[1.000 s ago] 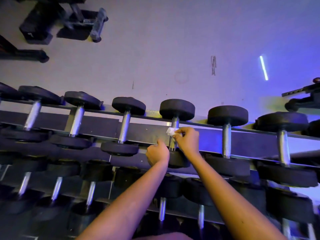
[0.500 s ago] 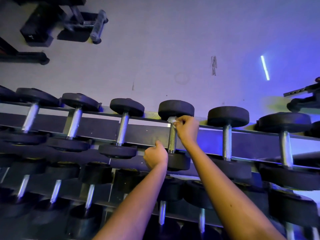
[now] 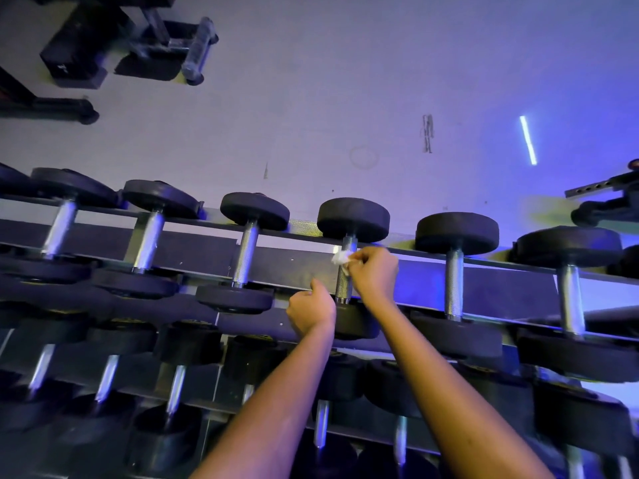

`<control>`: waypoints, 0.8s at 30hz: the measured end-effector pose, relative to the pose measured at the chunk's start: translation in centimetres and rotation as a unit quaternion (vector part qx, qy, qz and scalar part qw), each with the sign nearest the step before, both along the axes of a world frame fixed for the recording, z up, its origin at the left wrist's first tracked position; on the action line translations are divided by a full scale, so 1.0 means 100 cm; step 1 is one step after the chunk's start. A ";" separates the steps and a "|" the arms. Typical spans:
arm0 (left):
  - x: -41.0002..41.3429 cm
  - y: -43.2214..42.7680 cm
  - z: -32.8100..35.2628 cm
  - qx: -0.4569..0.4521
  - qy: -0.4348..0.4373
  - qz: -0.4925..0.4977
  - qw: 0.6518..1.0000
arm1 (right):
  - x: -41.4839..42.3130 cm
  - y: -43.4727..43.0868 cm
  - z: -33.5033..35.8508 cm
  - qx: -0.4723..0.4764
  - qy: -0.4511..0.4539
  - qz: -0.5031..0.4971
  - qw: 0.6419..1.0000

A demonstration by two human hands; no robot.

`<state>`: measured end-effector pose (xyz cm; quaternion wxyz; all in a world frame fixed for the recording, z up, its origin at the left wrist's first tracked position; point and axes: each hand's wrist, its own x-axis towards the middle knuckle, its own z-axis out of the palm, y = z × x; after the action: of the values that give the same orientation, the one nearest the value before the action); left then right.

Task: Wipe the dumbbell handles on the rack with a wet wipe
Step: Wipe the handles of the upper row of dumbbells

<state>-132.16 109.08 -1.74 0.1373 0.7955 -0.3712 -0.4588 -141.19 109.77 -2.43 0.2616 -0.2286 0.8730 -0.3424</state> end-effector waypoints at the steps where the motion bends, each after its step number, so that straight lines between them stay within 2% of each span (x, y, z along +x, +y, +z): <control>1: 0.000 0.000 0.001 0.000 0.003 0.002 1.000 | -0.006 -0.009 -0.001 -0.011 0.005 -0.012 1.000; 8: 0.000 0.001 0.002 0.004 0.004 0.007 1.000 | -0.013 -0.012 -0.012 -0.013 0.013 0.005 1.000; 15: -0.001 -0.001 0.001 0.001 -0.003 0.004 1.000 | 0.009 0.036 -0.014 0.032 -0.073 0.027 0.996; 19: -0.001 0.000 0.003 0.006 -0.001 0.005 1.000 | -0.010 0.028 -0.024 -0.053 -0.130 -0.046 0.989; 24: 0.000 0.000 0.004 0.006 0.000 0.001 1.000 | -0.040 -0.004 -0.022 -0.152 -0.202 -0.084 0.964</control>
<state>-132.17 109.11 -1.38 0.1330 0.7967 -0.3676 -0.4609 -145.15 109.37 -4.63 0.3652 -0.1174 0.7559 -0.5306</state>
